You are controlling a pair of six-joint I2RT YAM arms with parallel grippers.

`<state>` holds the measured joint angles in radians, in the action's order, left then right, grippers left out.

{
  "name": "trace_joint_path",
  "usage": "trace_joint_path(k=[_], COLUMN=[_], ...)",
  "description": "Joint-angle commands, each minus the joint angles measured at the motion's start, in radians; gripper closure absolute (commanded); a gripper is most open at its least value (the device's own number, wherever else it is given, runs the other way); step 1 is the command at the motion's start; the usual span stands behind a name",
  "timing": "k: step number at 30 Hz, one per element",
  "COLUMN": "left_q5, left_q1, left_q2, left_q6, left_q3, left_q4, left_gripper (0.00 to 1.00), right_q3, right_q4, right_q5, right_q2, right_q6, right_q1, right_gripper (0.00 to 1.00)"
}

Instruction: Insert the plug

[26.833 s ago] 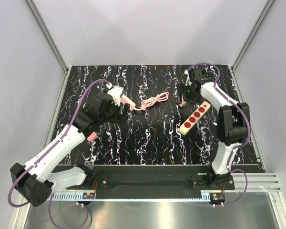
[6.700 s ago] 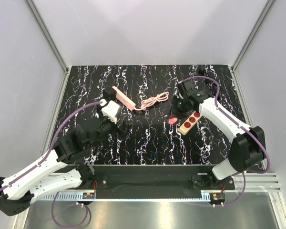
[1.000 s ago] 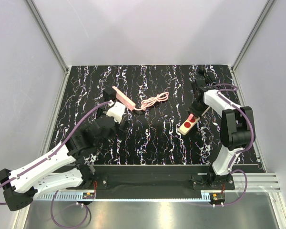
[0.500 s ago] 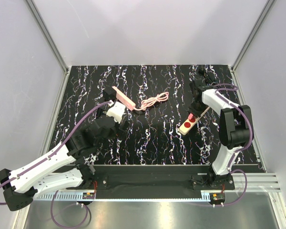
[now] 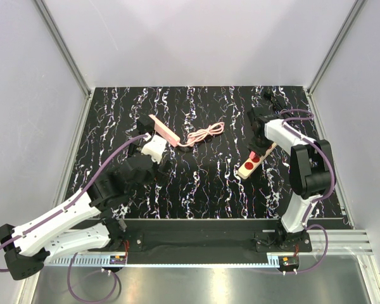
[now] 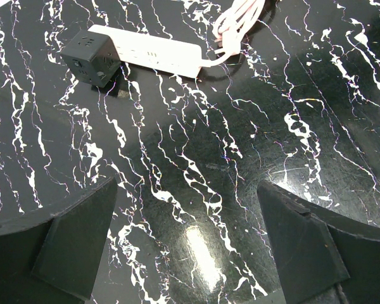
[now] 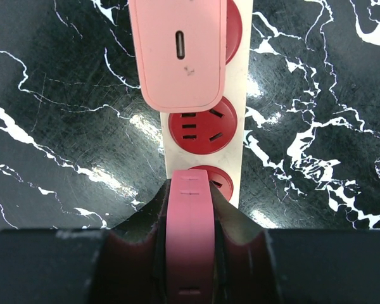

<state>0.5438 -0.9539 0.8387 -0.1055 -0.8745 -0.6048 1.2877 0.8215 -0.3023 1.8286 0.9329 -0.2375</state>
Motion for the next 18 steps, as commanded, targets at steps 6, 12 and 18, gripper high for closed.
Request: trace_joint_path(k=[6,12,18], left_q5=[0.028,0.028,0.028], left_q1=[-0.002,-0.002,-0.002], left_q2=[-0.015,-0.015,-0.009], left_q6=[0.007,0.006,0.006], left_q3=[0.003,0.005,0.003], left_q4=[0.017,0.016,0.017], left_gripper=[0.01,0.01,0.01], right_q3=[-0.068,-0.119,-0.151], right_q4=[0.001,-0.087,-0.110], right_q5=[0.106,0.141,0.152], right_q2=[0.028,0.008,0.017], right_q6=[-0.039,-0.111,-0.095], right_q1=[-0.017,-0.017,-0.016], right_gripper=[1.00,1.00,1.00])
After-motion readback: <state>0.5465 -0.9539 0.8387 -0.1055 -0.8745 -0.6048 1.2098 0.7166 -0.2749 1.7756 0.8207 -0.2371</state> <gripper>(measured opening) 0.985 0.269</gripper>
